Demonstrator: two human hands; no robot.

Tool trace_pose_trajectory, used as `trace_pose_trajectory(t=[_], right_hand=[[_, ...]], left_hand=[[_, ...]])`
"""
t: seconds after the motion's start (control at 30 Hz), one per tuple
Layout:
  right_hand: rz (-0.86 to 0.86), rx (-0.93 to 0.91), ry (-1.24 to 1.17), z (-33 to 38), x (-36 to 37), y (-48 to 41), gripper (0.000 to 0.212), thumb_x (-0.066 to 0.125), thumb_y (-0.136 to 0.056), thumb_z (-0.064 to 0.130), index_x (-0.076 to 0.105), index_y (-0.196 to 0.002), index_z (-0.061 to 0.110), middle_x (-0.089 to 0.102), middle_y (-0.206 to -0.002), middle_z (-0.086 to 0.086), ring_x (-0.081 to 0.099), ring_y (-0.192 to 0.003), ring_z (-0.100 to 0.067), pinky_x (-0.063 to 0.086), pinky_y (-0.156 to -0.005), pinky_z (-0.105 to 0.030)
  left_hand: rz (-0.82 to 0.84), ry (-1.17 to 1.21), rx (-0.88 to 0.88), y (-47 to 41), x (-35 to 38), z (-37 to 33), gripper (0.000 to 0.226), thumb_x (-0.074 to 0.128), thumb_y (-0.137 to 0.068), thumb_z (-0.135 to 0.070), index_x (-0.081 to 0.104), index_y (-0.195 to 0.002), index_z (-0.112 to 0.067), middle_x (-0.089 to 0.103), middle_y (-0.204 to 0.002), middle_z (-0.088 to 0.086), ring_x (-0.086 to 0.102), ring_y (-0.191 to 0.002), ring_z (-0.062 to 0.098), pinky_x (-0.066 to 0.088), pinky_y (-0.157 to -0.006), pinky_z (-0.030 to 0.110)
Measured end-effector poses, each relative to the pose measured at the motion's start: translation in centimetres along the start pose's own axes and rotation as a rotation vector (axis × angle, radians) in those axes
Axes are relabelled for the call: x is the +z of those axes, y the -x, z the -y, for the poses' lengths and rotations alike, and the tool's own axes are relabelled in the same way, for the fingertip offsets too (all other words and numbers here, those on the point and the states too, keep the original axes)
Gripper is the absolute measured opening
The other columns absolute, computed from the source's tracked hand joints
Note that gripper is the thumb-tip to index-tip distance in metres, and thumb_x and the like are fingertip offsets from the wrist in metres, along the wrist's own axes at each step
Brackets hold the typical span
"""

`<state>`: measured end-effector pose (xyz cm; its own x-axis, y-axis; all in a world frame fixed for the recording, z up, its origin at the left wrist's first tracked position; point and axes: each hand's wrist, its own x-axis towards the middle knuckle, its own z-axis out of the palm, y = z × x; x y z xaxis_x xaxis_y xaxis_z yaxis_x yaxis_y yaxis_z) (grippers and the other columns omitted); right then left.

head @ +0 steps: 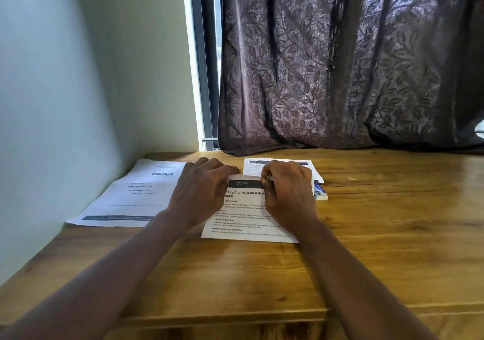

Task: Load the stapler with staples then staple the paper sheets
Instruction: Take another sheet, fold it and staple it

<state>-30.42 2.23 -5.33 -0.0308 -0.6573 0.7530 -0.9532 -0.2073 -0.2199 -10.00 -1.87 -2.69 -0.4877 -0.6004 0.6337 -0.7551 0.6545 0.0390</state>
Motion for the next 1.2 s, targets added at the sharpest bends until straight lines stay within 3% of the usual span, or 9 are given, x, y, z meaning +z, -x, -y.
trace_pose_trajectory(t=[0.13,0.3,0.47,0.67,0.8,0.9,0.97,1.03,1.2], right_hand=[[-0.002,-0.014,0.056,0.5,0.2,-0.2,0.009,0.056,-0.091,0.023,0.055,-0.098,0.028,0.060,-0.092,0.009,0.052,-0.095,-0.019,0.033,-0.097,-0.042],[0.069,-0.106,0.073,1.5,1.2,-0.2,0.027,0.046,-0.097,0.032,0.063,-0.117,0.026,0.070,-0.109,0.006,0.059,-0.106,-0.020,0.028,-0.106,-0.044],[0.169,-0.122,-0.013,1.5,2.4,-0.8,0.013,0.050,-0.098,0.021,0.061,-0.104,0.023,0.067,-0.098,0.003,0.056,-0.095,-0.021,0.036,-0.097,-0.040],[0.175,-0.078,-0.013,1.1,3.0,-0.5,0.011,0.053,-0.101,0.021,0.062,-0.105,0.025,0.067,-0.099,0.005,0.055,-0.095,-0.017,0.038,-0.093,-0.037],[0.243,-0.053,-0.054,1.1,2.7,-0.7,0.009,0.052,-0.102,0.025,0.061,-0.105,0.028,0.067,-0.099,0.008,0.056,-0.094,-0.013,0.041,-0.095,-0.038],[0.267,-0.029,-0.064,1.0,2.6,-0.8,0.011,0.051,-0.103,0.027,0.061,-0.108,0.028,0.067,-0.103,0.008,0.056,-0.097,-0.012,0.038,-0.095,-0.035],[0.260,-0.022,-0.067,0.9,2.7,-0.8,0.012,0.051,-0.103,0.026,0.062,-0.107,0.028,0.068,-0.102,0.008,0.057,-0.096,-0.013,0.038,-0.094,-0.036],[0.242,-0.017,-0.066,0.8,2.9,-0.9,0.011,0.051,-0.102,0.026,0.062,-0.105,0.027,0.069,-0.100,0.008,0.059,-0.095,-0.016,0.038,-0.093,-0.040],[0.244,-0.003,-0.090,0.5,3.2,-1.0,0.009,0.053,-0.101,0.027,0.062,-0.101,0.026,0.069,-0.096,0.009,0.058,-0.094,-0.017,0.038,-0.091,-0.042]], left_hand=[[-0.073,0.187,0.045,0.2,0.5,1.3,0.030,0.068,-0.092,-0.013,0.075,-0.120,-0.023,0.074,-0.103,-0.001,0.063,-0.090,0.017,0.057,-0.074,0.036],[-0.072,0.319,0.047,0.8,1.9,1.9,0.035,0.067,-0.093,-0.007,0.074,-0.125,-0.020,0.072,-0.107,0.001,0.066,-0.091,0.016,0.055,-0.074,0.022],[-0.047,0.331,0.061,0.5,2.5,2.0,0.032,0.066,-0.094,-0.010,0.074,-0.123,-0.020,0.073,-0.109,-0.001,0.067,-0.093,0.014,0.058,-0.079,0.027],[-0.249,0.290,-0.246,-0.1,1.9,2.7,0.023,0.063,-0.099,-0.027,0.076,-0.116,-0.021,0.074,-0.107,-0.003,0.066,-0.089,0.011,0.058,-0.079,0.031],[0.044,0.223,-0.501,-2.0,1.4,4.4,0.041,0.068,-0.092,-0.047,0.071,-0.125,-0.023,0.073,-0.121,-0.003,0.066,-0.108,0.016,0.055,-0.095,0.036],[0.287,0.129,-0.543,-2.9,1.7,5.1,0.068,0.064,-0.083,-0.072,0.065,-0.131,-0.024,0.071,-0.128,-0.001,0.064,-0.117,0.021,0.054,-0.098,0.041],[0.346,0.085,-0.547,-3.1,2.0,5.4,0.073,0.062,-0.083,-0.074,0.062,-0.135,-0.022,0.069,-0.132,0.001,0.062,-0.121,0.023,0.052,-0.098,0.040],[0.362,0.065,-0.531,-3.1,2.4,5.8,0.067,0.064,-0.085,-0.068,0.066,-0.132,-0.022,0.070,-0.130,0.002,0.064,-0.117,0.023,0.053,-0.098,0.040],[0.370,0.040,-0.391,-2.9,2.5,6.7,0.051,0.067,-0.075,-0.069,0.081,-0.098,-0.026,0.078,-0.100,-0.003,0.068,-0.088,0.016,0.059,-0.080,0.036]])
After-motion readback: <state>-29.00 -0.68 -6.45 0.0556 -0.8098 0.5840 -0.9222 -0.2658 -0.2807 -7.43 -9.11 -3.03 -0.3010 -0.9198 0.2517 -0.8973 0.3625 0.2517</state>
